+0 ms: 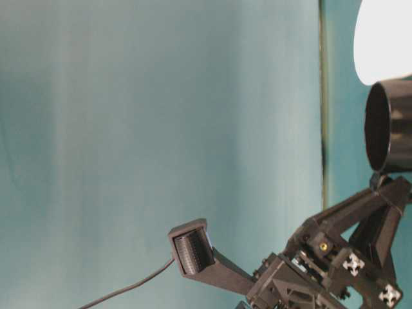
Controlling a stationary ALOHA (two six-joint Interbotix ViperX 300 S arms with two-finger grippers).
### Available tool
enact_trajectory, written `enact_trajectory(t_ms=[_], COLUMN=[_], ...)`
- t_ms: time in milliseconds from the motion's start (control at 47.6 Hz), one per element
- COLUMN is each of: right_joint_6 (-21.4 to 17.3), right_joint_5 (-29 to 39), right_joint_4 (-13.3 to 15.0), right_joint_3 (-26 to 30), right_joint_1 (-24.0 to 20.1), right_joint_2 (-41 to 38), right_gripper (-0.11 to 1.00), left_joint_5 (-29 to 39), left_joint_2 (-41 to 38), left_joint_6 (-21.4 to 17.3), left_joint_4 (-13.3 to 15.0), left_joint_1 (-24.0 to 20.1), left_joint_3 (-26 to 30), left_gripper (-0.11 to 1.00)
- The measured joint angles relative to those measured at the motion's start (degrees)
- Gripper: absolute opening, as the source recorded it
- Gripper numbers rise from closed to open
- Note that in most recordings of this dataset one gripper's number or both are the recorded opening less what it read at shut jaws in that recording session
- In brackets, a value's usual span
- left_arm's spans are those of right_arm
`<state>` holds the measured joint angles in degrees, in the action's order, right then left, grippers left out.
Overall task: Put a paper cup into the cup holder on your left arm.
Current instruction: 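Slide the black mug right by its handle toward the white cup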
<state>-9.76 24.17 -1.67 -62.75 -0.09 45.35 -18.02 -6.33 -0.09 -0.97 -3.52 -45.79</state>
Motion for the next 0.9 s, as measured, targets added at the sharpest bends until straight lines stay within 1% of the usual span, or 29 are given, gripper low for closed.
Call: enact_trajectory(t_ms=[294, 483, 904], right_joint_6=[0.0, 0.0, 0.0], right_joint_5=[0.1, 0.1, 0.0], right_joint_4=[-0.1, -0.1, -0.1], right_joint_3=[0.0, 0.0, 0.1], right_joint_1=[0.0, 0.0, 0.0], right_joint_2=[0.0, -0.2, -0.2], right_gripper=[-0.01, -0.01, -0.01], left_joint_5=[1.2, 1.5, 3.1], left_joint_2=[0.6, 0.5, 0.4], left_joint_6=[-3.1, -3.3, -3.3], left_joint_4=[-0.1, 0.0, 0.0], left_joint_1=[-0.2, -0.2, -0.4], left_joint_3=[-0.5, 0.6, 0.8], left_gripper=[0.3, 0.3, 0.3])
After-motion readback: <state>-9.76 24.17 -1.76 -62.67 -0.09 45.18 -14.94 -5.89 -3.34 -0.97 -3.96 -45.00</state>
